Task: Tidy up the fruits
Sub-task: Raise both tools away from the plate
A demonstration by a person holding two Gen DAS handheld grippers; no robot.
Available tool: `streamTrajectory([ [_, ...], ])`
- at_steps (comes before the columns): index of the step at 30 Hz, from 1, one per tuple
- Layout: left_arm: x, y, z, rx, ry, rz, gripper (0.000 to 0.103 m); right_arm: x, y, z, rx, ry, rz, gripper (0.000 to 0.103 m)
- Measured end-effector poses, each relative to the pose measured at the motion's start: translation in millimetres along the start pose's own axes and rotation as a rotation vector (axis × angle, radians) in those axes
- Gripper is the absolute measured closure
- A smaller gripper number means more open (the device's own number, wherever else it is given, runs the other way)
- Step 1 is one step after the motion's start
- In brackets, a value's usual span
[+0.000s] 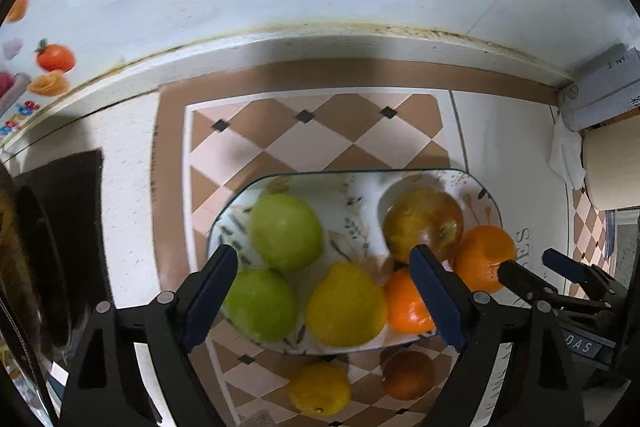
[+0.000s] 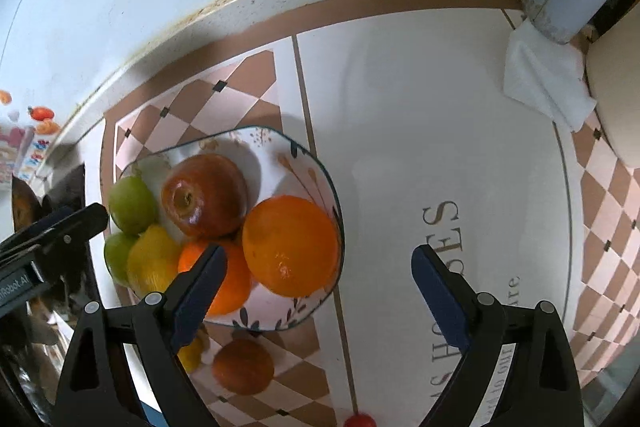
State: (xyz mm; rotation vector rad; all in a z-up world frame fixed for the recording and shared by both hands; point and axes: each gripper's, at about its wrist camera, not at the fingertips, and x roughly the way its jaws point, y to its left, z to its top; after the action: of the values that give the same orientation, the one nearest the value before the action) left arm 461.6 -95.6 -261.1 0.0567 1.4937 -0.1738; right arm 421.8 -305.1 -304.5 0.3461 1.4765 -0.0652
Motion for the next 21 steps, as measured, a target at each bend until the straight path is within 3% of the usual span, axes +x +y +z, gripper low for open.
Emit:
streamTrajectory([
  [6, -13.2, 14.0, -25.8, -0.021, -0.051, 0.052, 0.015, -16.7, 9.6, -18.0, -0.063, -0.038, -0.054, 0.007],
  [21, -59.9, 23.7, -104.3, -0.053, -0.188, 0.079, 0.015, -65.1, 33.8, -90.2, -0.158, -0.128, -0.094, 0.007],
])
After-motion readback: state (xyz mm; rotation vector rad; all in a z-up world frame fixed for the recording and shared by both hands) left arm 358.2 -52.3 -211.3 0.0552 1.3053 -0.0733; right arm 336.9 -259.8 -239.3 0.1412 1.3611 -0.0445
